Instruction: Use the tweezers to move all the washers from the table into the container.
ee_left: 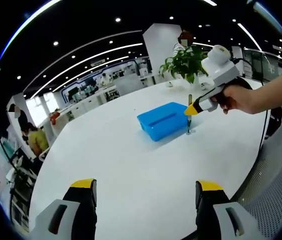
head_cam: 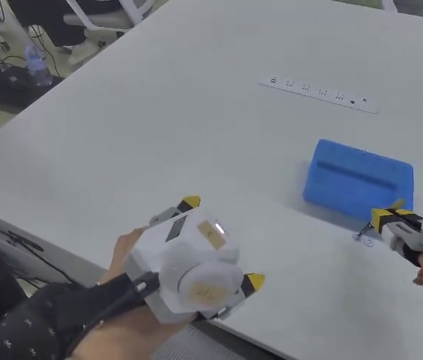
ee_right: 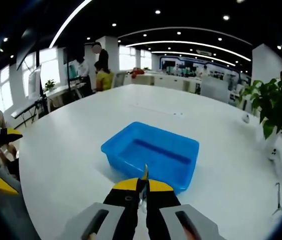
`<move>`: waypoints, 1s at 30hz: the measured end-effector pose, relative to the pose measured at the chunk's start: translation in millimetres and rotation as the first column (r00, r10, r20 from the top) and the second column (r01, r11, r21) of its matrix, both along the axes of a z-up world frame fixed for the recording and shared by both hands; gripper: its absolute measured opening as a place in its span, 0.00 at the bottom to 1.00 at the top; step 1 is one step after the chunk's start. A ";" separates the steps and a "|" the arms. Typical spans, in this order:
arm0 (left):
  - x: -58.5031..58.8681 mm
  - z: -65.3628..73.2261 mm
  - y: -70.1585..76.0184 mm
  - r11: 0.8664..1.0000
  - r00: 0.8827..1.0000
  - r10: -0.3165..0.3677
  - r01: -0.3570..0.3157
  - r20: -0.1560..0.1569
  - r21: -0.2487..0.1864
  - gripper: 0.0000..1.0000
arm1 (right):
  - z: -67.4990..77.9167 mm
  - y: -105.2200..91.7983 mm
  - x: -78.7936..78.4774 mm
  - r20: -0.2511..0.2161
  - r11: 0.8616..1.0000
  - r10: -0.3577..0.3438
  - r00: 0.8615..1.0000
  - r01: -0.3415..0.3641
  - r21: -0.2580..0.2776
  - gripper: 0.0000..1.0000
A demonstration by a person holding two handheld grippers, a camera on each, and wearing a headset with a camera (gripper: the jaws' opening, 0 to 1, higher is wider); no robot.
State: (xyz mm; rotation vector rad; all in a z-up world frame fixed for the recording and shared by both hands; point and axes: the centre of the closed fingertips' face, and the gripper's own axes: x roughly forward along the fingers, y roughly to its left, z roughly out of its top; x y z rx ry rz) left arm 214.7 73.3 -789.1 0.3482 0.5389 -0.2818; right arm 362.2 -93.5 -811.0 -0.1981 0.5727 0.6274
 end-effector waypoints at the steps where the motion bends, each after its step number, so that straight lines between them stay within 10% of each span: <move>1: 0.4 1.4 0.6 1.000 1.000 0.004 -0.004 0.006 -0.007 0.83 | -0.1 0.8 0.1 -0.003 1.000 0.005 1.000 -0.005 -0.005 0.00; 19: 0.5 2.7 1.1 1.000 1.000 0.005 -0.005 0.015 -0.005 0.81 | 11.7 2.0 -7.6 -0.021 1.000 0.026 0.999 -0.026 -0.010 0.00; 30: 0.0 0.2 0.7 1.000 1.000 0.000 0.000 0.004 0.000 0.81 | 42.7 -2.7 -5.5 -0.036 0.990 0.019 0.999 -0.014 0.139 0.00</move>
